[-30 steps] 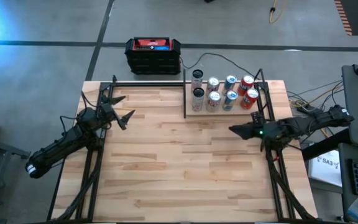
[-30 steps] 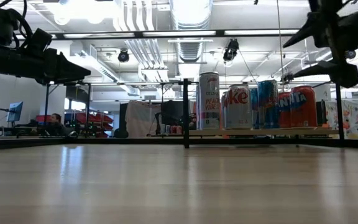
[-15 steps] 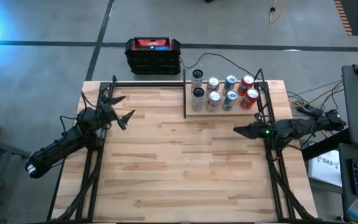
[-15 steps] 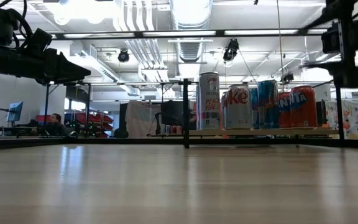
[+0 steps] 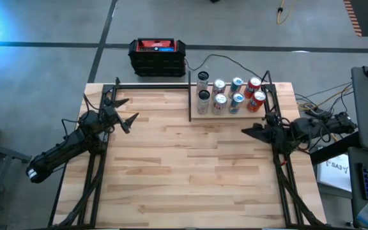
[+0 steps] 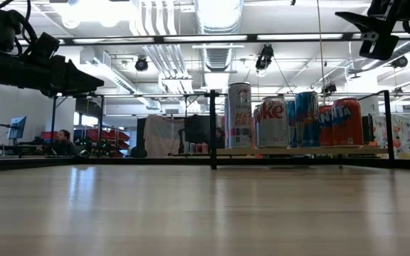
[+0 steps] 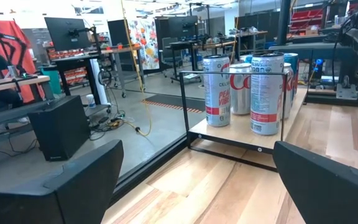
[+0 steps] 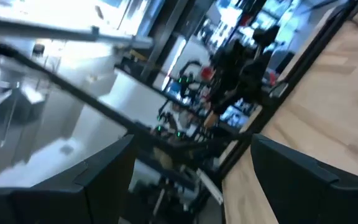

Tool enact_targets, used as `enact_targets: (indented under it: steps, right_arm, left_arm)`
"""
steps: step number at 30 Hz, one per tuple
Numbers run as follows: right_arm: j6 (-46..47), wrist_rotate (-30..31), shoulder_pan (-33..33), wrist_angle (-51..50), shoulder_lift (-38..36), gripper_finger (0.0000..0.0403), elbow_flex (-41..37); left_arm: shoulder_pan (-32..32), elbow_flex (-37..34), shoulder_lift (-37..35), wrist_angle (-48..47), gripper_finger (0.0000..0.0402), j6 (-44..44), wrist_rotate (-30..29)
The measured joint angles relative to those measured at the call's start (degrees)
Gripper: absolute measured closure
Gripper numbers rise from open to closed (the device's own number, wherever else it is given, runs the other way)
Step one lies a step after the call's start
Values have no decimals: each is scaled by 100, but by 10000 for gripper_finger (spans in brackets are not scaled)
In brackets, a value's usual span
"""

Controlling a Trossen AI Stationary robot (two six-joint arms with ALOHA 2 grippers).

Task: Place canned beverage on shelf
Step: Return to Home Position

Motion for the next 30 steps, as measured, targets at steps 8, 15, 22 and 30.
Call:
enact_targets:
  steps: [8,15,22,30]
  right_arm:
    - [-1409,-144,-1,11,-18,101,-239]
    - [-2091,-93,1,1,-92,101,-756]
    - [-2082,-147,1,26,-319,101,-1274]
    - [-2070,-647,-1,-856,-548,101,-1422]
  left_arm:
    - [-1,-1,1,0,3,-1,-1]
    - [-1,-1,1,0,3,0,-1]
    - [0,0,0,0,3,-2,-2]
    - [0,0,0,0,3,-2,-2]
